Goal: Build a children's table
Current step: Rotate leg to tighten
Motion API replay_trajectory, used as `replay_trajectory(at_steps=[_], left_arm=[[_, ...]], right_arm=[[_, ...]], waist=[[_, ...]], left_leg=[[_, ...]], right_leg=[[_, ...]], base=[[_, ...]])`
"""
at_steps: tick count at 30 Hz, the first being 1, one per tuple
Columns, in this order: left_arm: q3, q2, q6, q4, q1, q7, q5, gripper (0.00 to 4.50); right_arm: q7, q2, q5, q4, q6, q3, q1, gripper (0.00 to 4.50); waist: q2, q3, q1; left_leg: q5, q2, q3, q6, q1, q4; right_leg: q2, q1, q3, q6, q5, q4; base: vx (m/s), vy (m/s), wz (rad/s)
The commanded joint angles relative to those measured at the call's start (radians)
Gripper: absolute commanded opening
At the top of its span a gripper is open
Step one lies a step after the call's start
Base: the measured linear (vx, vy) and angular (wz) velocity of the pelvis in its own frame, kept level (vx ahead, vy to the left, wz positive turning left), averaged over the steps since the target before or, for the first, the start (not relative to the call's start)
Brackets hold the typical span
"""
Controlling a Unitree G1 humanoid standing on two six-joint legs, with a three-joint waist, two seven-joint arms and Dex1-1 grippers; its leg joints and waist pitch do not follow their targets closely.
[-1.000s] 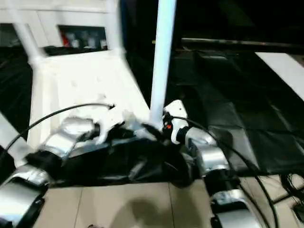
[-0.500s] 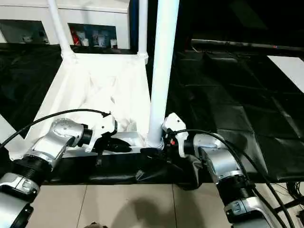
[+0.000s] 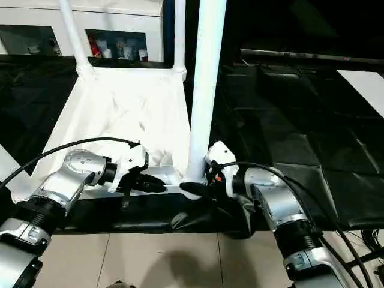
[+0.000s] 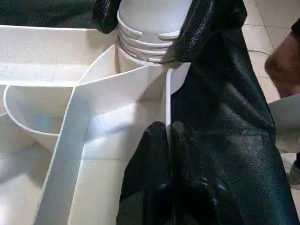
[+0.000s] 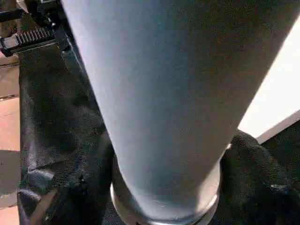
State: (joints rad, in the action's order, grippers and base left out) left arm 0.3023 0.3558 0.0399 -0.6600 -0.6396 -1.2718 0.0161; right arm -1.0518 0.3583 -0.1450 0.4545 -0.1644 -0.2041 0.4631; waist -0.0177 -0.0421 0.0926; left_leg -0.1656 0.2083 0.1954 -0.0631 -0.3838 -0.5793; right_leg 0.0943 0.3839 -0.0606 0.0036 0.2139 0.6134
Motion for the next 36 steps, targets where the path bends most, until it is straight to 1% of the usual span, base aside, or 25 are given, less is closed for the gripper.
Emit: replay_trajectory(at_steps=[1, 4, 5, 8, 9, 10, 11, 14, 15, 16, 17, 18, 19, 22, 23, 27, 28, 29, 30, 31, 32, 33, 34, 35, 36], left_arm=[[0.006, -0.01, 0.0, 0.007, -0.005, 0.013, 0.003, 0.0], [-0.003, -0.023, 0.008, -0.009, -0.008, 0.063, 0.012, 0.0], [-0.009, -0.034, 0.011, -0.024, -0.014, 0.101, 0.02, 0.0], [-0.019, -0.061, 0.013, -0.061, -0.03, 0.17, 0.032, 0.0], [-0.022, -0.071, 0.017, -0.075, -0.036, 0.2, 0.037, 0.0], [-0.022, -0.071, 0.017, -0.075, -0.036, 0.2, 0.037, 0.0], [-0.028, -0.11, 0.029, -0.13, -0.065, 0.305, 0.06, 0.0], [-0.033, -0.166, 0.054, -0.195, -0.108, 0.438, 0.083, 0.0], [-0.036, -0.186, 0.065, -0.214, -0.123, 0.474, 0.085, 0.0], [-0.036, -0.186, 0.065, -0.214, -0.123, 0.474, 0.085, 0.0], [-0.044, -0.216, 0.092, -0.239, -0.145, 0.53, 0.088, 0.0], [-0.041, -0.227, 0.093, -0.25, -0.155, 0.547, 0.095, 0.0], [-0.039, -0.236, 0.096, -0.26, -0.164, 0.557, 0.099, 0.0], [-0.03, -0.247, 0.085, -0.283, -0.182, 0.566, 0.113, 0.0], [-0.027, -0.249, 0.075, -0.298, -0.192, 0.566, 0.117, 0.0], [-0.024, -0.226, 0.046, -0.293, -0.188, 0.513, 0.114, 0.0], [-0.026, -0.214, 0.035, -0.283, -0.179, 0.478, 0.106, 0.0], [-0.026, -0.209, 0.033, -0.278, -0.174, 0.462, 0.102, 0.0], [-0.027, -0.198, 0.003, -0.265, -0.163, 0.426, 0.092, 0.0], [-0.029, -0.186, 0.002, -0.255, -0.154, 0.395, 0.084, 0.0], [-0.03, -0.179, 0.003, -0.248, -0.149, 0.375, 0.079, 0.0], [-0.026, -0.161, -0.037, -0.232, -0.133, 0.321, 0.07, 0.0], [-0.026, -0.161, -0.037, -0.232, -0.133, 0.321, 0.07, 0.0], [-0.021, -0.138, -0.06, -0.212, -0.115, 0.259, 0.06, 0.0], [-0.018, -0.116, -0.072, -0.192, -0.099, 0.213, 0.05, 0.0]], right_arm=[[0.012, -0.002, 0.013, 0.01, 0.002, -0.003, 0.004, 2.78], [0.07, -0.022, 0.018, 0.033, 0.003, 0.013, -0.004, 2.73], [0.101, -0.035, 0.018, 0.045, 0.004, 0.023, -0.009, 2.72], [0.172, -0.072, 0.017, 0.064, 0.004, 0.046, -0.015, 2.72], [0.2, -0.086, 0.017, 0.071, -0.001, 0.053, -0.017, 2.72], [0.2, -0.086, 0.017, 0.071, -0.001, 0.053, -0.017, 2.72], [0.301, -0.145, 0.021, 0.086, -0.011, 0.068, -0.026, 2.72], [0.447, -0.226, 0.042, 0.118, -0.021, 0.074, -0.022, 2.72], [0.502, -0.256, 0.05, 0.138, -0.024, 0.079, -0.013, 2.72], [0.502, -0.256, 0.05, 0.138, -0.024, 0.079, -0.013, 2.72], [0.587, -0.302, 0.051, 0.173, -0.029, 0.1, 0.008, 2.72], [0.619, -0.324, 0.05, 0.19, -0.028, 0.11, 0.022, 2.72], [0.646, -0.343, 0.051, 0.205, -0.025, 0.117, 0.036, 2.72], [0.678, -0.365, 0.063, 0.232, -0.014, 0.121, 0.063, 2.72], [0.664, -0.367, 0.073, 0.242, 0.005, 0.114, 0.078, 2.72], [0.552, -0.339, 0.055, 0.204, 0.04, 0.107, 0.068, 2.72], [0.49, -0.312, 0.047, 0.178, 0.054, 0.097, 0.057, 2.72], [0.466, -0.301, 0.046, 0.168, 0.058, 0.091, 0.052, 3.07], [0.417, -0.278, 0.033, 0.148, 0.058, 0.087, 0.043, 3.41], [0.375, -0.255, 0.024, 0.131, 0.057, 0.083, 0.035, 3.41], [0.35, -0.24, 0.018, 0.12, 0.056, 0.082, 0.031, 3.44], [0.306, -0.211, 0.01, 0.104, 0.052, 0.08, 0.025, 3.51], [0.306, -0.211, 0.01, 0.104, 0.052, 0.08, 0.025, 3.63], [0.257, -0.175, 0.004, 0.085, 0.042, 0.077, 0.02, 3.77], [0.227, -0.137, 0.02, 0.073, 0.041, 0.064, 0.016, 3.86]], waist=[[0.002, 0.063, -0.002], [0.002, 0.062, -0.004], [0.003, 0.061, -0.006], [0.002, 0.059, -0.009], [0.001, 0.056, -0.011], [0.0, 0.055, -0.01], [-0.001, 0.055, -0.011], [0.001, 0.051, -0.012], [0.0, 0.051, -0.014], [0.0, 0.049, -0.014], [0.001, 0.049, -0.015], [0.005, 0.051, -0.016], [0.004, 0.05, -0.018], [0.007, 0.051, -0.019], [0.004, 0.053, -0.022], [0.003, 0.054, -0.021], [0.001, 0.055, -0.02], [0.001, 0.057, -0.016], [-0.001, 0.059, -0.015], [-0.002, 0.06, -0.012], [-0.002, 0.063, -0.008], [-0.003, 0.062, -0.009], [-0.003, 0.062, -0.009], [-0.002, 0.063, -0.01], [-0.002, 0.062, -0.009]], left_leg=[[-0.152, 0.029, -0.008, 0.045, 0.026, 0.06], [-0.164, 0.028, -0.008, 0.037, 0.026, 0.061], [-0.181, 0.029, -0.008, 0.03, 0.027, 0.063], [-0.215, 0.028, -0.01, 0.011, 0.029, 0.066], [-0.24, 0.026, -0.01, -0.002, 0.03, 0.068], [-0.246, 0.026, -0.011, -0.006, 0.03, 0.069], [-0.25, 0.026, -0.011, -0.011, 0.031, 0.07], [-0.28, 0.025, -0.012, -0.028, 0.036, 0.074], [-0.291, 0.024, -0.013, -0.036, 0.036, 0.076], [-0.307, 0.023, -0.016, -0.042, 0.036, 0.079], [-0.32, 0.024, -0.016, -0.044, 0.039, 0.079], [-0.324, 0.024, -0.017, -0.047, 0.041, 0.079], [-0.333, 0.024, -0.019, -0.05, 0.038, 0.082], [-0.328, 0.024, -0.019, -0.046, 0.038, 0.083], [-0.321, 0.023, -0.018, -0.044, 0.036, 0.082], [-0.286, 0.023, -0.014, -0.016, 0.033, 0.078], [-0.281, 0.023, -0.014, -0.012, 0.033, 0.077], [-0.266, 0.023, -0.012, 0.0, 0.033, 0.074], [-0.229, 0.023, -0.012, 0.011, 0.028, 0.072], [-0.21, 0.022, -0.012, 0.019, 0.026, 0.07], [-0.178, 0.023, -0.009, 0.04, 0.027, 0.065], [-0.157, 0.021, -0.011, 0.056, 0.022, 0.065], [-0.157, 0.021, -0.011, 0.056, 0.022, 0.065], [-0.149, 0.023, -0.01, 0.067, 0.024, 0.063], [-0.15, 0.024, -0.01, 0.069, 0.024, 0.064]], right_leg=[[0.048, -0.04, 0.037, -0.261, -0.029, -0.052], [0.048, -0.038, 0.038, -0.26, -0.012, -0.054], [0.049, -0.037, 0.038, -0.258, 0.011, -0.057], [0.05, -0.036, 0.04, -0.244, 0.075, -0.064], [0.05, -0.034, 0.041, -0.23, 0.128, -0.07], [0.051, -0.034, 0.041, -0.223, 0.145, -0.072], [0.05, -0.031, 0.043, -0.214, 0.162, -0.074], [0.052, -0.027, 0.044, -0.194, 0.229, -0.083], [0.053, -0.027, 0.045, -0.186, 0.253, -0.085], [0.053, -0.027, 0.044, -0.175, 0.293, -0.09], [0.053, -0.022, 0.046, -0.167, 0.309, -0.092], [0.054, -0.021, 0.046, -0.168, 0.312, -0.092], [0.052, -0.023, 0.044, -0.164, 0.316, -0.094], [0.05, -0.023, 0.045, -0.161, 0.285, -0.094], [0.049, -0.026, 0.045, -0.166, 0.252, -0.09], [0.048, -0.029, 0.047, -0.186, 0.179, -0.085], [0.048, -0.03, 0.047, -0.188, 0.17, -0.085], [0.049, -0.033, 0.047, -0.194, 0.138, -0.082], [0.049, -0.037, 0.047, -0.206, 0.089, -0.075], [0.047, -0.04, 0.046, -0.209, 0.063, -0.072], [0.046, -0.04, 0.047, -0.22, -0.005, -0.065], [0.045, -0.045, 0.044, -0.229, -0.036, -0.062], [0.045, -0.045, 0.044, -0.229, -0.036, -0.062], [0.046, -0.043, 0.045, -0.241, -0.05, -0.059], [0.045, -0.044, 0.043, -0.246, -0.046, -0.059]], base=[[0.0, 0.0, 0.0], [0.0, 0.0, 0.0], [0.0, 0.0, 0.0], [0.0, 0.0, 0.0], [0.0, 0.0, 0.0], [0.0, 0.0, 0.0], [0.0, 0.0, 0.0], [0.0, 0.0, 0.0], [0.0, 0.0, 0.0], [0.0, 0.0, 0.0], [0.0, 0.0, 0.0], [0.0, 0.0, 0.0], [0.0, 0.0, 0.0], [0.0, 0.0, 0.0], [0.0, 0.0, 0.0], [0.0, 0.0, 0.0], [0.0, 0.0, 0.0], [0.0, 0.0, 0.0], [0.0, 0.0, 0.0], [0.0, 0.0, 0.0], [0.0, 0.0, 0.0], [0.0, 0.0, 0.0], [0.0, 0.0, 0.0], [0.0, 0.0, 0.0], [0.0, 0.0, 0.0]])
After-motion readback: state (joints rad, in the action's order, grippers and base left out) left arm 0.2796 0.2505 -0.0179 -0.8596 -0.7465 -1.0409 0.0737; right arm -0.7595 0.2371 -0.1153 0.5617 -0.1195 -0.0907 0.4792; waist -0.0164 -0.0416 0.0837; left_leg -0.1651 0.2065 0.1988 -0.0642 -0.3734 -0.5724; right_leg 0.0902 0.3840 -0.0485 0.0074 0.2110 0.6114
